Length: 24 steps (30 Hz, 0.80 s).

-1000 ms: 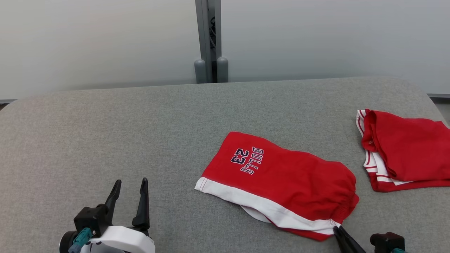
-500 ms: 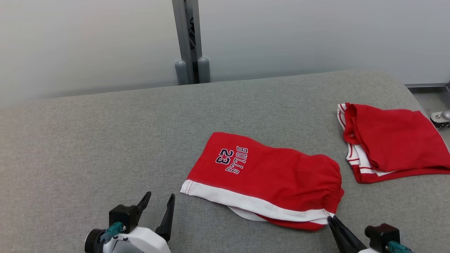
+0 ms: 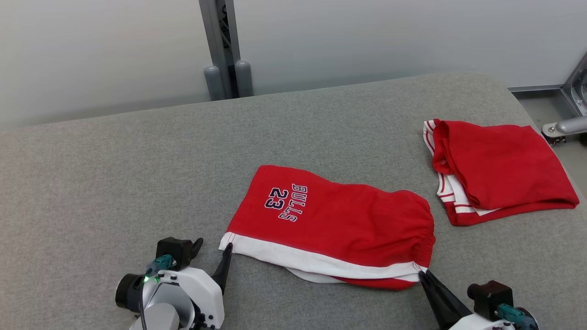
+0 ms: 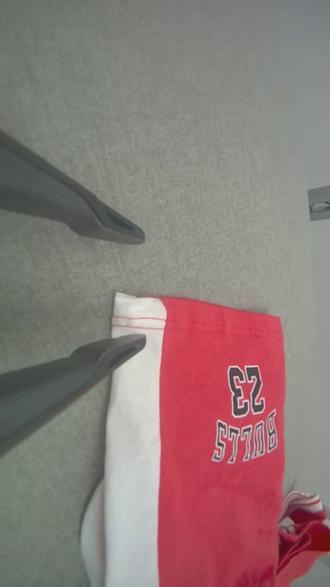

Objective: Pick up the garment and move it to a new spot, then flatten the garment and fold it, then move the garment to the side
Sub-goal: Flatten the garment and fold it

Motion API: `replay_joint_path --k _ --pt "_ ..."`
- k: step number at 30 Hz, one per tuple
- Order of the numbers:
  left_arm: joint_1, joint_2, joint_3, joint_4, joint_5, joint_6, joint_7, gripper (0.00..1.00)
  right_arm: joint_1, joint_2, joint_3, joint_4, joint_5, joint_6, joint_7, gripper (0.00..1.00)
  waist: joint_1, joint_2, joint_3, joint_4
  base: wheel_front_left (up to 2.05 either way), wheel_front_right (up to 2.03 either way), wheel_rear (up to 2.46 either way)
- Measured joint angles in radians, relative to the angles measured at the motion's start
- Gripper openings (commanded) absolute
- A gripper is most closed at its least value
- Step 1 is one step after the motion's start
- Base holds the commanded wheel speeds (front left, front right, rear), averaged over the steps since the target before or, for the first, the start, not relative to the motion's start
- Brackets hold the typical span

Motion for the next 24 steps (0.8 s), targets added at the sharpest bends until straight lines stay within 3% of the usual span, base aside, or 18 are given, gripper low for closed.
replay_joint_path --k 21,22,24 --pt "-0.086 0.0 -0.216 0.104 -0.212 -0.007 0.037 1.0 -0.02 0.002 0.012 0.006 -0.002 0.0 0.0 0.0 0.0 0.0 0.023 -0.011 0.0 0.0 0.0" --pt "-0.088 0.0 -0.223 0.107 -0.22 -0.007 0.037 0.87 -0.02 0.002 0.013 0.006 -0.002 0.0 0.0 0.0 0.0 0.0 0.024 -0.01 0.0 0.0 0.0" --pt "-0.097 0.0 -0.235 0.116 -0.231 -0.007 0.037 0.22 -0.02 0.003 0.013 0.006 -0.002 0.0 0.0 0.0 0.0 0.0 0.025 -0.009 0.0 0.0 0.0"
